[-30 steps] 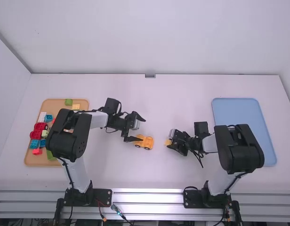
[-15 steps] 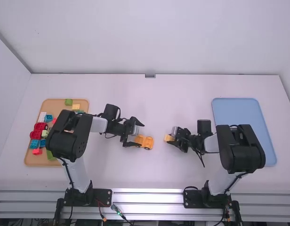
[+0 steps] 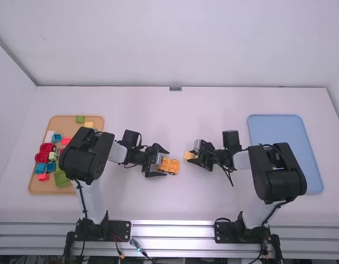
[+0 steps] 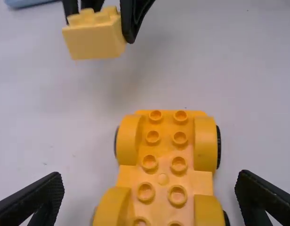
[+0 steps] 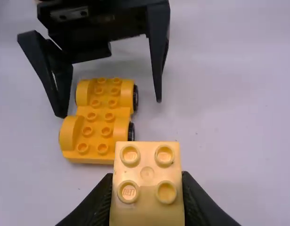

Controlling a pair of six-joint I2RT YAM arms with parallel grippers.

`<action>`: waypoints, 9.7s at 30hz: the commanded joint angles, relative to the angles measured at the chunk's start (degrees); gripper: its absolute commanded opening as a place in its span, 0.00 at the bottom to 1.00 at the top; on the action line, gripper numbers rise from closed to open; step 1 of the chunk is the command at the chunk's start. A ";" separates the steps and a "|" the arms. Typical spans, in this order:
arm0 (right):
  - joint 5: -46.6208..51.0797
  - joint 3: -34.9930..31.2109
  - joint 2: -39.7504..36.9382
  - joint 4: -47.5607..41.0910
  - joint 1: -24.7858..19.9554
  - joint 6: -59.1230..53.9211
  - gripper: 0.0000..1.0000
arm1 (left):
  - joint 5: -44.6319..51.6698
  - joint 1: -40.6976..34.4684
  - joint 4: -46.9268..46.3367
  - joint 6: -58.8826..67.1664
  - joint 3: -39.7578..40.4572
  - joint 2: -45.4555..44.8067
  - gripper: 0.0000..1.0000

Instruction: Assemble lego blocks to make yellow taxi

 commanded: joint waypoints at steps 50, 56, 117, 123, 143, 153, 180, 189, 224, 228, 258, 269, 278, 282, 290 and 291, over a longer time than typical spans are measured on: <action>9.84 11.21 4.61 -13.40 8.41 -5.40 0.13 | -9.51 -6.64 13.38 -20.33 1.57 3.21 0.45; 10.86 11.21 4.59 -13.68 8.98 -4.83 0.14 | -9.53 -6.62 13.55 -20.28 1.57 3.19 0.45; 15.98 11.19 0.94 -16.85 10.27 -3.26 0.08 | -10.95 -6.58 13.42 -21.35 1.55 3.21 0.33; 16.02 11.19 0.94 -17.09 10.23 -3.23 0.08 | -10.99 -6.58 13.77 -21.57 1.11 3.21 0.34; 16.17 11.19 0.94 -16.68 10.23 -3.23 0.43 | -10.99 -6.60 13.79 -21.57 1.09 3.21 0.35; 15.63 11.76 0.92 -16.61 10.21 -3.26 0.44 | -10.97 -6.60 13.77 -21.57 1.09 3.21 0.35; 16.20 11.63 0.92 -16.63 9.90 -3.87 0.54 | -11.17 -6.54 13.33 -21.55 1.05 3.21 0.32; 10.05 12.79 -3.41 -16.70 9.81 -3.89 0.61 | -11.19 -6.54 13.35 -21.55 1.05 3.21 0.32; 21.22 12.76 9.20 -22.95 9.68 -0.87 0.00 | -11.10 -6.54 13.88 -21.57 1.09 3.21 0.31; 19.93 13.81 8.74 -21.88 10.36 -2.78 0.00 | -11.02 -6.54 13.97 -21.57 1.09 3.21 0.31; 23.63 20.57 -9.25 -22.73 1.57 -0.22 0.99 | -11.04 -2.71 8.09 -21.97 1.09 -2.47 0.99; 23.71 20.59 -9.25 -17.40 1.55 -0.24 0.99 | -11.06 15.13 -16.70 -23.26 1.64 -21.40 0.99; 23.71 20.59 -9.25 -12.98 1.57 -0.22 0.99 | -15.45 28.83 -11.47 -46.29 1.60 -31.10 0.99; 23.71 20.59 -9.25 -11.43 1.55 -0.20 0.99 | -19.93 29.31 -2.05 -59.34 1.77 -33.48 0.99; 23.63 20.59 -9.25 -9.09 1.68 0.70 0.99 | -38.47 27.32 -16.50 -67.01 17.77 -31.80 0.99; 23.93 20.59 -9.25 -8.11 1.64 2.75 0.99 | -39.95 27.34 -20.52 -66.75 21.90 -30.14 0.99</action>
